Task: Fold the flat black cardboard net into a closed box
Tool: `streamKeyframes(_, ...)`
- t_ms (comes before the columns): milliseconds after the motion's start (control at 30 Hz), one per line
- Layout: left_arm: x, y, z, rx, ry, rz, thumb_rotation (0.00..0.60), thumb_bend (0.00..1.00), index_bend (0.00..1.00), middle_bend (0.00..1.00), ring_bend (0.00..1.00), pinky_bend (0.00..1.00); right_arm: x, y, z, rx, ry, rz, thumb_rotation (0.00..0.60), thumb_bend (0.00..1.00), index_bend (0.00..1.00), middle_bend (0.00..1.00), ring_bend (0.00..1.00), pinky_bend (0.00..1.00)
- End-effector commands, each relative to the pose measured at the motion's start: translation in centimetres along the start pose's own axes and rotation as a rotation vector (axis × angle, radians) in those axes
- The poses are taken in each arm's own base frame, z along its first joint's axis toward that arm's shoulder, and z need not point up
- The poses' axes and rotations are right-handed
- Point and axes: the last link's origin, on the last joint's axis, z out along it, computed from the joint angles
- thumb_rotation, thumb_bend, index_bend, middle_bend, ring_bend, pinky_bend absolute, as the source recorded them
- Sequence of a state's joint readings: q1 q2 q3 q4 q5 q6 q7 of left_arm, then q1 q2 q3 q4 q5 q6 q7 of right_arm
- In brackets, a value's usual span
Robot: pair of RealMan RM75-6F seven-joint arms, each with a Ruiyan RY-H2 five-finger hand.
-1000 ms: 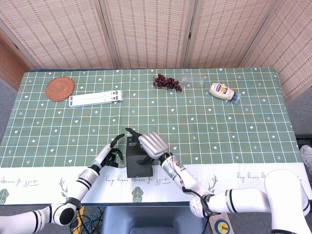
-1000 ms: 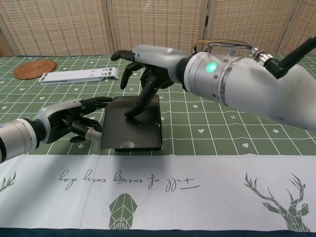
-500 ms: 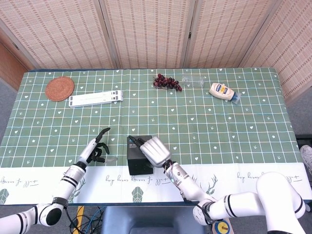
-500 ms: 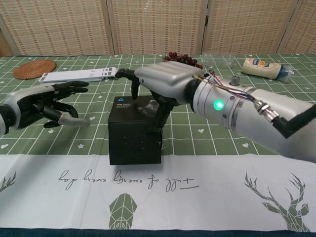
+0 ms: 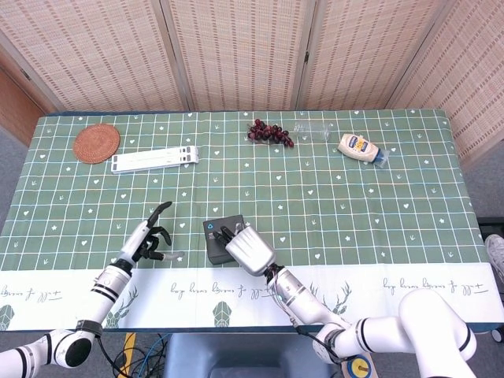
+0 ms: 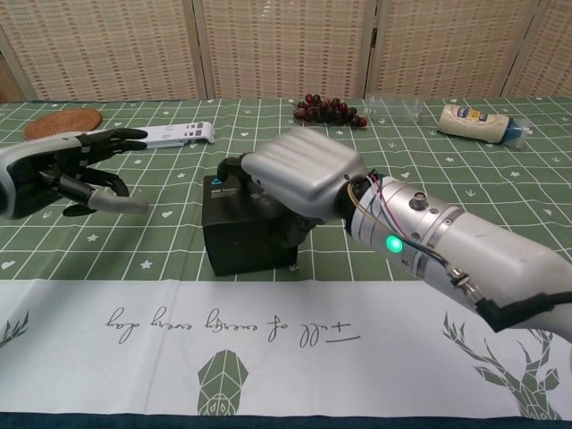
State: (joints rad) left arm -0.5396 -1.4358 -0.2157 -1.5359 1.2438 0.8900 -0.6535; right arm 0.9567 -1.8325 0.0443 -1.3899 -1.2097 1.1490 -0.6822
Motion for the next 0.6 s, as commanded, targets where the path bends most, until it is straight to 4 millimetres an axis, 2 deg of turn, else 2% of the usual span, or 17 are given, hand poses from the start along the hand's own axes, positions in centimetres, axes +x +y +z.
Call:
streamKeyframes(33, 0.1, 0.0, 0.0, -0.003, 0.003, -0.003, 0.600, 0.13, 0.00, 0.00, 0.53, 0.90, -0.5, -0.1, -0.1, 0.004, 0.005, -0.005, 0.600, 0.33, 0.27, 0.32, 0.74, 1.00)
streamKeyframes(233, 0.3, 0.1, 0.1, -0.012, 0.004, 0.001, 0.600, 0.13, 0.00, 0.00, 0.53, 0.90, -0.2, 0.0, -0.2, 0.006, 0.027, -0.002, 0.600, 0.33, 0.28, 0.32, 0.74, 1.00)
streamKeyframes(367, 0.7, 0.4, -0.1, -0.033, 0.017, 0.022, 0.600, 0.13, 0.00, 0.00, 0.53, 0.90, 1.3, 1.1, -1.1, -0.012, 0.077, 0.025, 0.600, 0.33, 0.24, 0.27, 0.74, 1.00)
streamKeyframes(467, 1.3, 0.5, -0.5, -0.051, 0.038, 0.075, 0.600, 0.13, 0.00, 0.00, 0.49, 0.88, 2.9, 3.2, -2.7, -0.051, 0.120, 0.041, 0.600, 0.33, 0.17, 0.26, 0.73, 1.00)
streamKeyframes(600, 2.8, 0.3, -1.4, -0.057, 0.074, 0.196, 0.600, 0.13, 0.00, 0.00, 0.35, 0.84, 4.5, 7.1, -5.8, -0.135, 0.157, 0.048, 0.600, 0.33, 0.17, 0.26, 0.71, 1.00)
